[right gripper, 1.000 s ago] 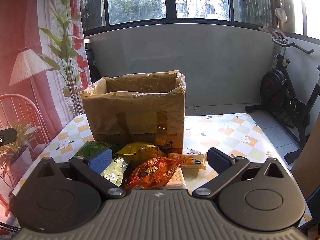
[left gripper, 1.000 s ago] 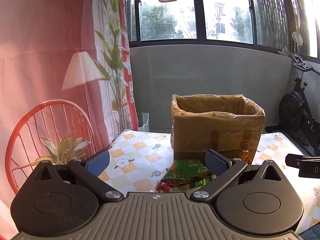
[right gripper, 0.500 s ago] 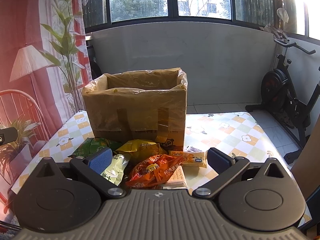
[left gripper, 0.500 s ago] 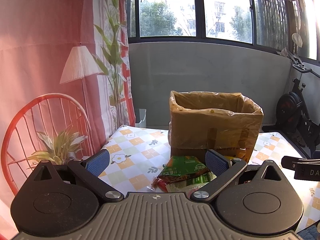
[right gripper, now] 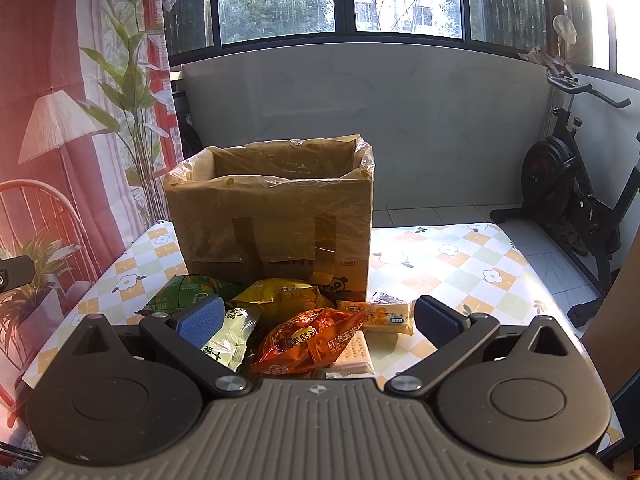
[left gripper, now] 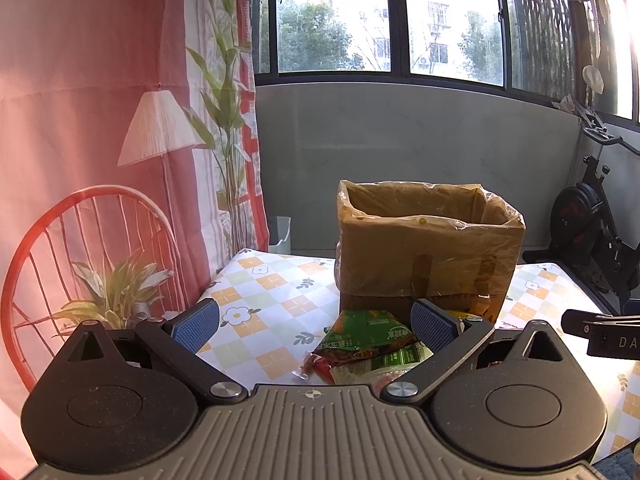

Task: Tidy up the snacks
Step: 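Approach the snack pile in front of the box with both tools, then grasp the green chip bag with the left tool while the right tool grasps the orange corn bag, then lift both held bags up and carry them over the box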

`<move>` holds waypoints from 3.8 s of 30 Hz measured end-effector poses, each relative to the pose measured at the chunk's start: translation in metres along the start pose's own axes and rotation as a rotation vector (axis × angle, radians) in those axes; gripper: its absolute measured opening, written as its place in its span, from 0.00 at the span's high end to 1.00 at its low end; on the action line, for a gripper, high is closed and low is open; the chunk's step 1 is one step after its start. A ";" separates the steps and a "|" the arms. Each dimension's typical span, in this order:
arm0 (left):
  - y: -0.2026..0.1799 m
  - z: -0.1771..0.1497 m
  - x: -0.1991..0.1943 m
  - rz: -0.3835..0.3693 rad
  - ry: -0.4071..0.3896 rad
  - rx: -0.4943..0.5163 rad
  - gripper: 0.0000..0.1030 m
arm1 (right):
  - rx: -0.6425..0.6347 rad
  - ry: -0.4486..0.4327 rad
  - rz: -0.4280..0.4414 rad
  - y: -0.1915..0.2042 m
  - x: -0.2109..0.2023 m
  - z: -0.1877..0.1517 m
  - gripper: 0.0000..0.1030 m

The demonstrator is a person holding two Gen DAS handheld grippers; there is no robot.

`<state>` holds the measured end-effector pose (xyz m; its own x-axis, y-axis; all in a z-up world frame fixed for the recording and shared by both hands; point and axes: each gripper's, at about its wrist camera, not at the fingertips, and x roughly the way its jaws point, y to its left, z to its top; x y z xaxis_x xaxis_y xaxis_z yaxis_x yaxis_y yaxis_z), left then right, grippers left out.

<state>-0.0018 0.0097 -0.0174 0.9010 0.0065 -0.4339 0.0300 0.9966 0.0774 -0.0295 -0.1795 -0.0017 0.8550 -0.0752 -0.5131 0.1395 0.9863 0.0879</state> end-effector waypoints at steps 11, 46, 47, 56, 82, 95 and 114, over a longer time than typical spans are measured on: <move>0.001 0.000 0.001 -0.003 0.005 -0.004 0.00 | 0.003 0.005 0.005 0.000 0.001 -0.001 0.00; -0.004 -0.005 0.121 -0.040 -0.040 -0.003 0.12 | 0.011 -0.223 0.157 -0.018 0.105 0.037 0.00; -0.007 -0.007 0.126 -0.039 -0.026 -0.005 0.12 | 0.019 -0.211 0.161 -0.020 0.109 0.034 0.00; -0.029 -0.043 0.163 -0.113 0.128 0.000 0.16 | -0.012 -0.118 0.179 -0.028 0.134 0.004 0.00; -0.065 -0.086 0.181 -0.236 0.239 0.085 0.12 | 0.082 0.154 0.234 -0.052 0.176 -0.051 0.18; -0.071 -0.110 0.198 -0.185 0.307 0.091 0.00 | 0.133 0.157 0.297 -0.055 0.173 -0.055 0.34; -0.056 -0.098 0.174 -0.224 0.282 0.066 0.16 | 0.216 0.164 0.321 -0.058 0.151 -0.053 0.49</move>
<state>0.1109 -0.0364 -0.1854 0.7143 -0.1794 -0.6765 0.2488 0.9685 0.0058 0.0651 -0.2404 -0.1297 0.7836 0.2729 -0.5581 -0.0047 0.9009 0.4340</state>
